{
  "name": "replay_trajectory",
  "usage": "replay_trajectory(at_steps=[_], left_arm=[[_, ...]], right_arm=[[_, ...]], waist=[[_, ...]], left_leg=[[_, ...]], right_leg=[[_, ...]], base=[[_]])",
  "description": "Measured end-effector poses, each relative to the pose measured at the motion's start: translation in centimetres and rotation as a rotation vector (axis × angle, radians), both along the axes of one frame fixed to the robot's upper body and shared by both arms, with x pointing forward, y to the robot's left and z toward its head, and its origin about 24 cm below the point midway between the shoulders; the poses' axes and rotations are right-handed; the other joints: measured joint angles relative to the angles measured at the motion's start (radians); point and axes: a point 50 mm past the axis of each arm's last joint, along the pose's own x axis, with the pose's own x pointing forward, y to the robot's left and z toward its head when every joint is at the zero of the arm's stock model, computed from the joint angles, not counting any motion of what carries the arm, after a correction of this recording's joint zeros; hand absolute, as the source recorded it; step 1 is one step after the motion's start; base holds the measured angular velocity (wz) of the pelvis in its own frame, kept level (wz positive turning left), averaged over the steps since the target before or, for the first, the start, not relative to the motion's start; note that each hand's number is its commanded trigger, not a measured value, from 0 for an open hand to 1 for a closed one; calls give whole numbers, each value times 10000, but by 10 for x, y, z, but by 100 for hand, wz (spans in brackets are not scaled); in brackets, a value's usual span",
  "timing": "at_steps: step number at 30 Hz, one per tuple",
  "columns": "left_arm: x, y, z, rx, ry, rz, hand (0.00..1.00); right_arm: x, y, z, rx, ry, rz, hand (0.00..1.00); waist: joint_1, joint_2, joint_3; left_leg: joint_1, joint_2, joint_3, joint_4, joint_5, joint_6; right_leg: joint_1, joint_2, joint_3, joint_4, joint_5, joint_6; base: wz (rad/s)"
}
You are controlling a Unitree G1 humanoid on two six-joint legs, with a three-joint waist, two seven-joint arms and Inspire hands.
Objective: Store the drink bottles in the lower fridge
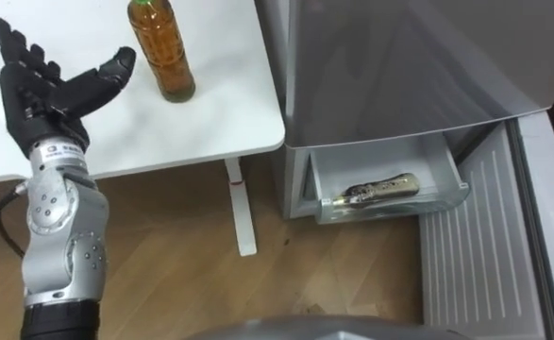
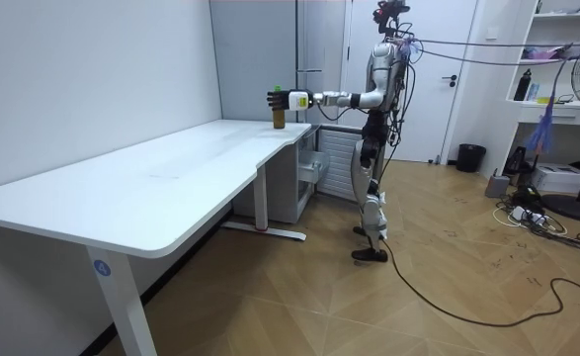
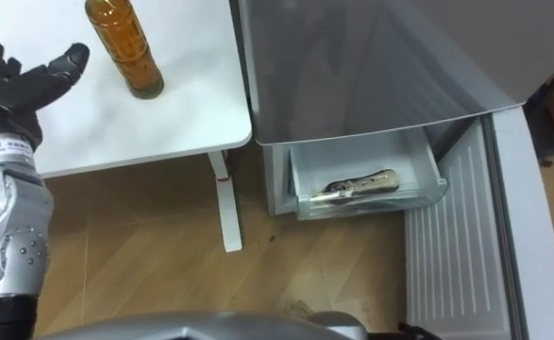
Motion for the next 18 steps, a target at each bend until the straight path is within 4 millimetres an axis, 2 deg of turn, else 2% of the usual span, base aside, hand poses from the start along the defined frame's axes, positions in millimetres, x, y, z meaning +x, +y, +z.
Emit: replay_trajectory(at_steps=[9,18], left_arm=[[3,-1,-2,-117,364,-378,0],[10,-1,-7,-964,409,-596,0]], right_arm=[[-13,-1,0,13,944,213,0],[-14,-1,0,-35,1248,583,0]], waist=[[-14,50,5],[-99,94,8]], left_leg=[[67,1,24,-5,0,0],[138,13,142,-9,-3,2]], right_leg=[[7,1,23,63,0,0],[-66,4,34,299,-10,-15]], base=[[0],[-5]])
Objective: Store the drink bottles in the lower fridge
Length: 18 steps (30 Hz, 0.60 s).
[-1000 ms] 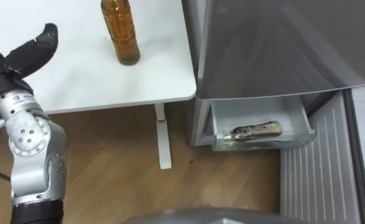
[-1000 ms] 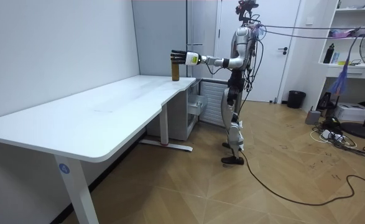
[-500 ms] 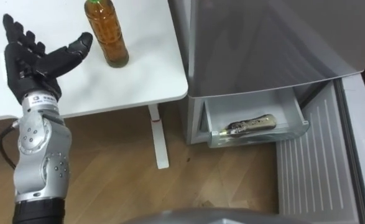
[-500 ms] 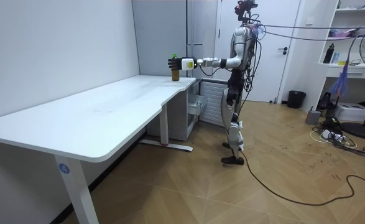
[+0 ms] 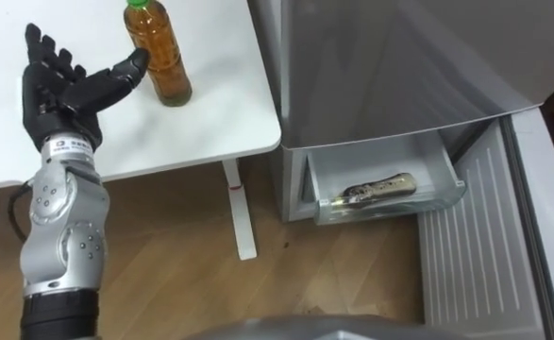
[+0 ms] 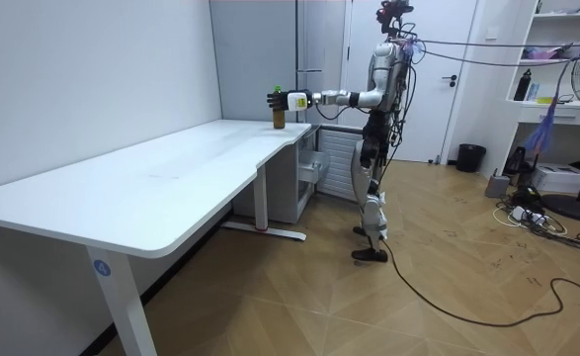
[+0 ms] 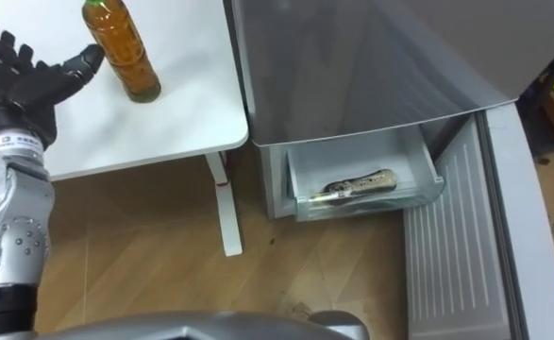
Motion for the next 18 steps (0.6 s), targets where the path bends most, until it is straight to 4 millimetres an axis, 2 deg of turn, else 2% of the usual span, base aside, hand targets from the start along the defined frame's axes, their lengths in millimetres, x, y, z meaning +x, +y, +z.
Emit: replay_trajectory(at_steps=[8,12,18], left_arm=[[10,1,-2,62,174,-262,0],[18,4,5,444,154,-385,0],[24,-1,8,444,28,-775,0]], right_arm=[[2,0,0,112,129,652,0],[1,0,0,89,210,811,0],[1,0,0,137,273,815,0]], waist=[[-155,2,-19],[-222,13,-21],[-366,190,-12]], left_leg=[[-23,0,61,6,1,-1],[-40,5,57,-1,1,-1],[-19,8,59,-4,0,-1]], right_leg=[[-110,24,105,26,-11,-20],[-118,29,101,6,-12,-20],[-114,36,102,14,-11,-20]], base=[[-4],[0],[0]])
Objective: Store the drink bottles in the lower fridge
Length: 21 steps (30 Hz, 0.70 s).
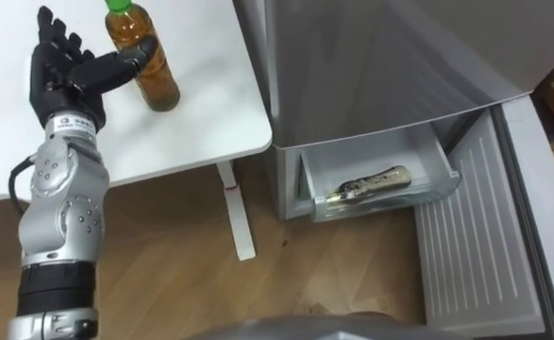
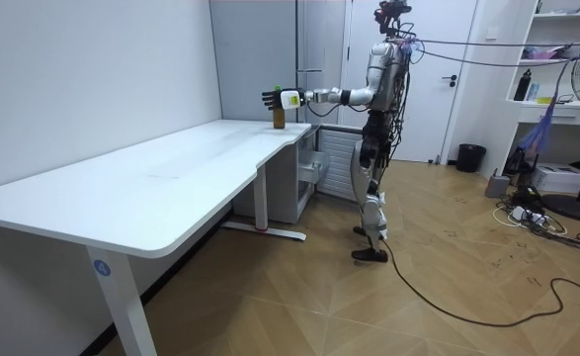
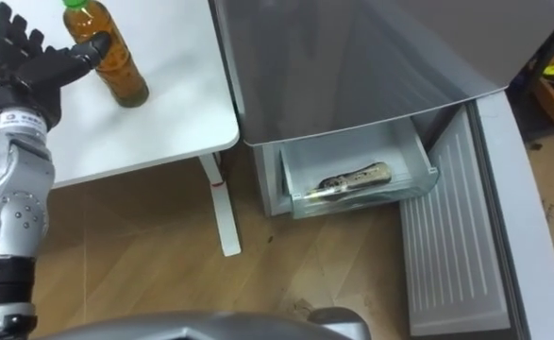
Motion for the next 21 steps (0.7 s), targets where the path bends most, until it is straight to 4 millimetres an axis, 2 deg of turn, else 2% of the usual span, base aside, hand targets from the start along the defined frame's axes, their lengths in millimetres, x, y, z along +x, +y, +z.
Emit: replay_trajectory(at_steps=[5,14,21], left_arm=[[1,0,-4,259,239,-147,0],[1,0,-5,374,330,-170,0],[7,3,-11,304,607,-233,0]], right_arm=[[-1,1,0,209,111,282,0],[-3,1,0,240,339,253,0],[-5,0,0,217,447,573,0]], waist=[[-125,83,-34],[-252,-28,7],[-304,-50,-5]], left_leg=[[-10,1,45,1,0,0],[-19,-1,201,13,0,0],[45,1,292,33,0,0]], right_leg=[[-39,2,20,27,-6,-10],[-177,4,175,152,-25,-18],[-187,35,354,197,-26,-18]], base=[[-1],[-5],[-5]])
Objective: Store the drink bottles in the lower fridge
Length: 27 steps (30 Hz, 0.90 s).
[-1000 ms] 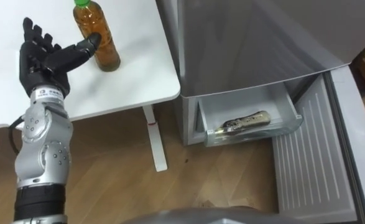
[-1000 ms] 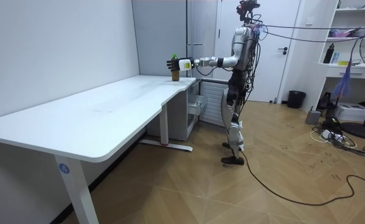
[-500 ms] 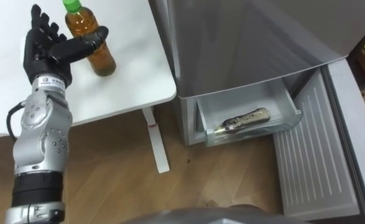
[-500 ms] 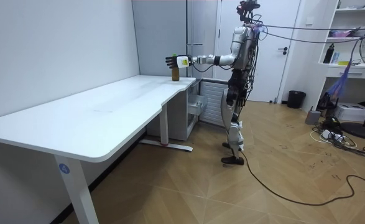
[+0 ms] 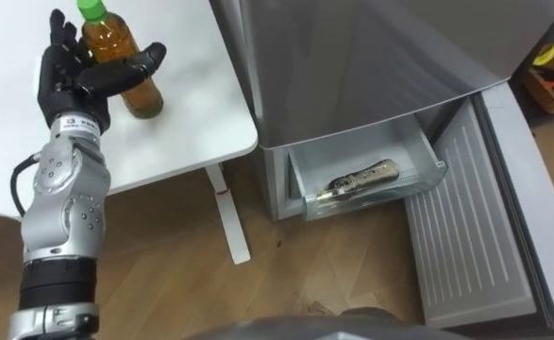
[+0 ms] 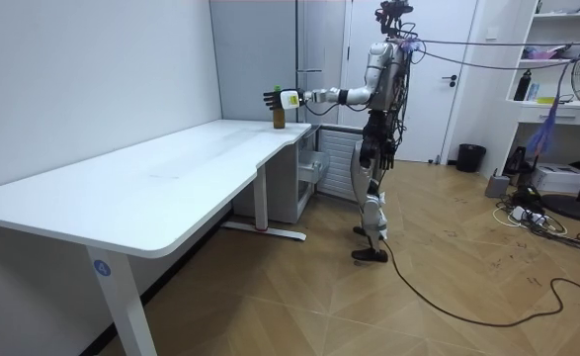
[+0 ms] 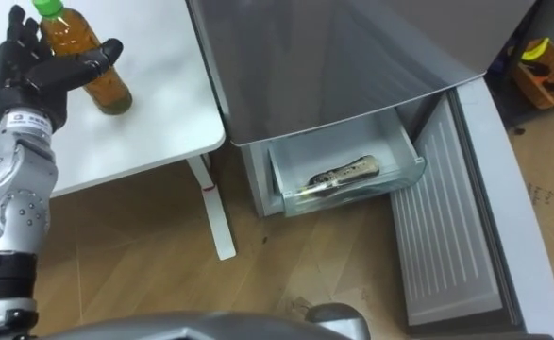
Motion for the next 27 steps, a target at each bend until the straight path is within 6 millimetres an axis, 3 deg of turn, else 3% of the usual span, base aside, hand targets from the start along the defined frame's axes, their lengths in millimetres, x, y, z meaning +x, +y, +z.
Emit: replay_trajectory(at_steps=[12,18,27], left_arm=[[2,9,-7,189,411,-192,0],[5,10,-9,283,477,-415,0],[6,12,-5,408,384,-589,0]], right_arm=[[-3,0,0,35,130,144,0],[-6,-2,1,-37,264,238,0],[-6,-2,1,-47,234,279,0]], waist=[[-14,9,-17],[-36,138,-94],[-48,154,-43]], left_leg=[[-60,33,191,71,-15,-16],[-119,62,190,121,-26,-35],[-118,59,194,115,-40,-40]], right_leg=[[-246,42,173,191,-7,-32],[-275,67,177,223,5,-52],[-291,78,218,169,-4,-50]], base=[[-5],[0],[0]])
